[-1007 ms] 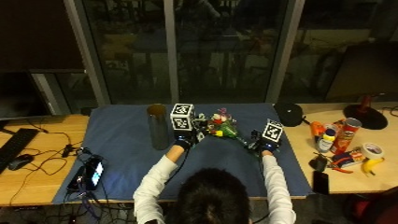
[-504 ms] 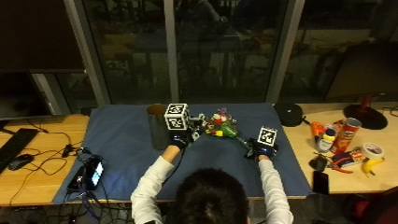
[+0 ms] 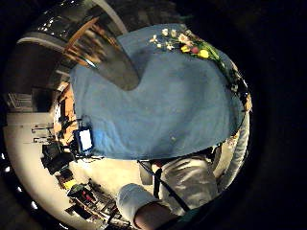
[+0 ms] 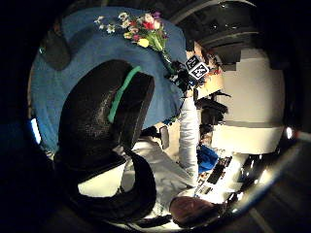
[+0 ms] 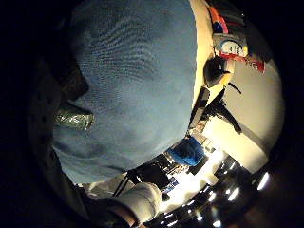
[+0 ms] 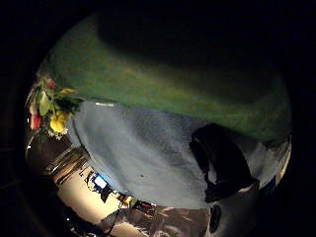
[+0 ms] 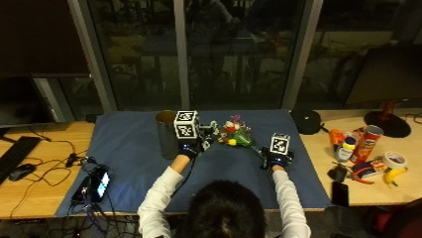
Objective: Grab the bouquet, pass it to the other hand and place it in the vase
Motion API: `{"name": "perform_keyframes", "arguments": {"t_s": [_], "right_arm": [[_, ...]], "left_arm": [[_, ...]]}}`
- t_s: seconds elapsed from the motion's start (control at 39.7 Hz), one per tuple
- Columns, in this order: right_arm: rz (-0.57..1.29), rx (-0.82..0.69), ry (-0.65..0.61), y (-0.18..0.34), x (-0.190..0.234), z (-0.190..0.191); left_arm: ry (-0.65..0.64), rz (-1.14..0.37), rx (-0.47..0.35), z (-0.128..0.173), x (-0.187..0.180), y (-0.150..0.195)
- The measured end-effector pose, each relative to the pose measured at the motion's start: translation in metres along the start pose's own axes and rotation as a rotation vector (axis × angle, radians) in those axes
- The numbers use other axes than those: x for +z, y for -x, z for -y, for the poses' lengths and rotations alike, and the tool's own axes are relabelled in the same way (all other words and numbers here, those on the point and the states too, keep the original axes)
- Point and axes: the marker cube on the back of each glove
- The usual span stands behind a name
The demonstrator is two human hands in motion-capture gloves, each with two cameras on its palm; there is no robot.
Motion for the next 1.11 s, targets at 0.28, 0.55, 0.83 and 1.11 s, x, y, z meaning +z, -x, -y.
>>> {"name": "perform_keyframes", "arguments": {"t_s": [0.28, 0.55, 0.83, 1.11], "right_arm": [[0.007, -0.016, 0.008, -0.002, 0.003, 0.0], [0.106, -0.021, 0.023, -0.002, 0.002, -0.003], [0.204, 0.027, -0.527, -0.005, -0.031, -0.002], [0.565, -0.08, -0.662, 0.009, -0.053, -0.023]], "left_arm": [[-0.003, -0.001, -0.006, -0.006, -0.003, 0.0], [0.007, 0.011, 0.001, -0.006, -0.001, 0.001], [0.022, -0.012, -0.003, -0.007, -0.001, 0.012], [0.028, -0.058, -0.011, -0.002, -0.002, 0.02]]}}
